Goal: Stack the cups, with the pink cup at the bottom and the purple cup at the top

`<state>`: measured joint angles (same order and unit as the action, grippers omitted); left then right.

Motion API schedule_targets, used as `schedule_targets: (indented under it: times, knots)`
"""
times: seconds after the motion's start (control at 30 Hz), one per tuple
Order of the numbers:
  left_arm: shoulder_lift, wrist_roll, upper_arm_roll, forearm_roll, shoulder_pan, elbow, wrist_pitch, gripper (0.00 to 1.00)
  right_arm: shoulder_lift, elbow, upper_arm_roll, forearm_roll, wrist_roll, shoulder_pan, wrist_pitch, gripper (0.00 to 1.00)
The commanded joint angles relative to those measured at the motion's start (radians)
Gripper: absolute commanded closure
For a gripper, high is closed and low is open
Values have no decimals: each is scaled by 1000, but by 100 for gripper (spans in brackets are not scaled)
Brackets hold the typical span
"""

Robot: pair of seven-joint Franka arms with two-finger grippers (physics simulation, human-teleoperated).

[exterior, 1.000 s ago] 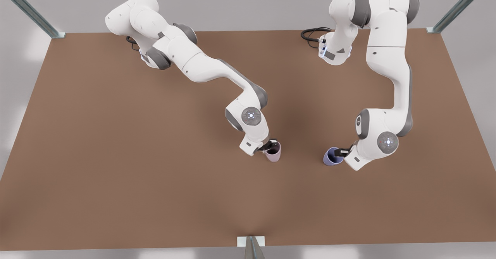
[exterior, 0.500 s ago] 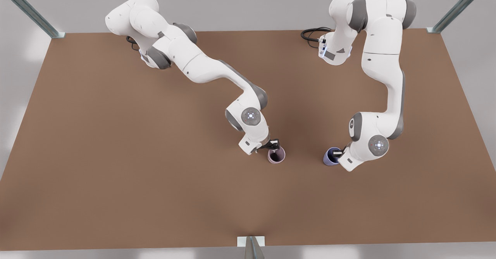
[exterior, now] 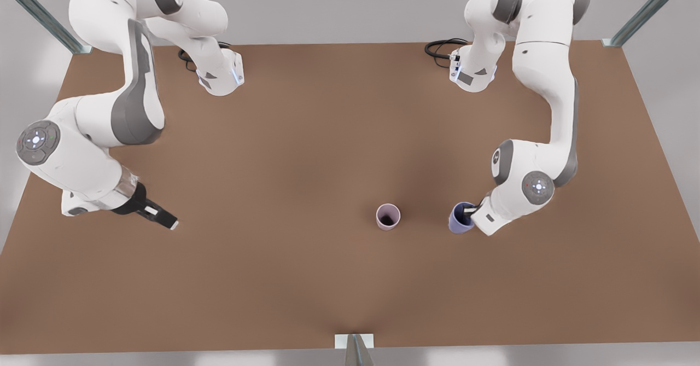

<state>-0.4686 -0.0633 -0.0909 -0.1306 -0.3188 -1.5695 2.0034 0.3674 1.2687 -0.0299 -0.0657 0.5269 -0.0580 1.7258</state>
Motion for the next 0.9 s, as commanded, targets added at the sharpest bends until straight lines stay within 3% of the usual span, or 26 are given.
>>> schedule_targets:
  times: [0.0, 0.03, 0.2, 0.57, 0.87]
  knots:
    - [-11, -375, 36, 6, -32, 115, -319, 79, -1, -2, -1, -14, -673, 1, -137, 0]
    - [-68, -455, 36, 5, -85, 212, -379, 79, 4, -6, -5, -17, -673, -2, -132, 0]
    - [-134, -598, 37, -7, -216, 335, -338, 79, 8, -5, -5, -20, -674, -2, -120, 0]
    - [-196, -638, 43, -35, -206, 333, -147, 79, 8, -2, -5, -19, -728, 3, -101, 0]
    - [-212, -638, 45, -32, -209, 322, -164, 79, 8, 0, -5, -19, -719, 6, -103, 0]
